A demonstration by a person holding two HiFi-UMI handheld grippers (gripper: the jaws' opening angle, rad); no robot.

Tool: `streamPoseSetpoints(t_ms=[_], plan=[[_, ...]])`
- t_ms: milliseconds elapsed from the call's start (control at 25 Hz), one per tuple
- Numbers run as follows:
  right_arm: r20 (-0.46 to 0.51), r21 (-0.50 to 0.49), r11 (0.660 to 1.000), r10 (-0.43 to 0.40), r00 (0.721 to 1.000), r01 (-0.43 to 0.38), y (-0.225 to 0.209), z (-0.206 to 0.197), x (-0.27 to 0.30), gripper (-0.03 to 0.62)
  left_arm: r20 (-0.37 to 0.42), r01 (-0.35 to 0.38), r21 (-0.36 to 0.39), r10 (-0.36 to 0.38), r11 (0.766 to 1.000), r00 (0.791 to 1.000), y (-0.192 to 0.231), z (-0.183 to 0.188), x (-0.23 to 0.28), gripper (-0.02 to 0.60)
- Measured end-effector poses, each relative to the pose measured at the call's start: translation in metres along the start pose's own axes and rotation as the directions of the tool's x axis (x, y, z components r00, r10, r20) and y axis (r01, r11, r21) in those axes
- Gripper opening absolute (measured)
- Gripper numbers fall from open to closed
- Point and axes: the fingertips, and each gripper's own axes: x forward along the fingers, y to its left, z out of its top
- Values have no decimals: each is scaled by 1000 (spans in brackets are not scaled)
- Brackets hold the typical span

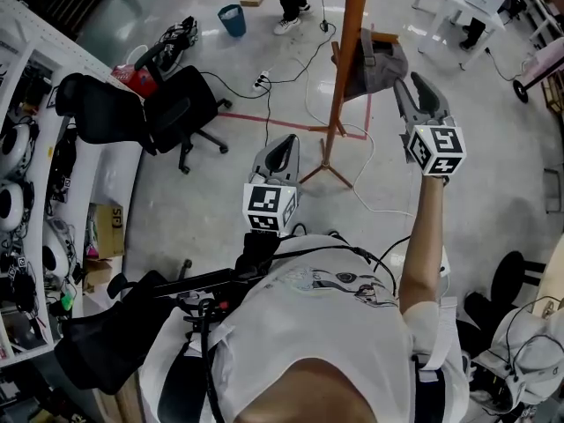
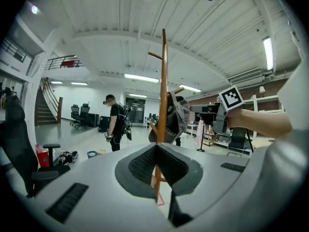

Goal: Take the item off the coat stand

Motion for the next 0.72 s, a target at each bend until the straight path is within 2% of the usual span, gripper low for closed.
streamPoseSetpoints(t_ms=[120, 240, 320, 560, 600, 680, 720], plan=[[21, -20, 1000, 15, 1000, -14, -6, 8, 9, 146, 0, -15, 2, 15, 1000, 1000, 3, 2, 6, 3], [31, -44, 997, 65, 997, -64, -6, 13, 18, 176, 2, -21, 9, 21, 1000, 1000, 4, 4, 12, 3], [18, -63, 991, 116, 993, -115, -4, 14, 24, 210, 3, -20, 12, 20, 1000, 1000, 3, 4, 15, 3], [-66, -89, 968, 229, 971, -234, 0, 6, 39, 209, -2, -19, 15, 19, 1000, 1000, 3, 4, 18, 2], [-77, -94, 966, 234, 969, -241, 0, 4, 40, 176, -3, -18, 14, 18, 1000, 1000, 3, 3, 17, 3], [-87, -104, 967, 224, 971, -233, 0, 3, 39, 22, -6, -19, 14, 19, 1000, 1000, 3, 1, 17, 3], [-87, -107, 967, 221, 971, -230, 1, 4, 38, 21, -7, -19, 14, 19, 1000, 1000, 3, 1, 16, 3]])
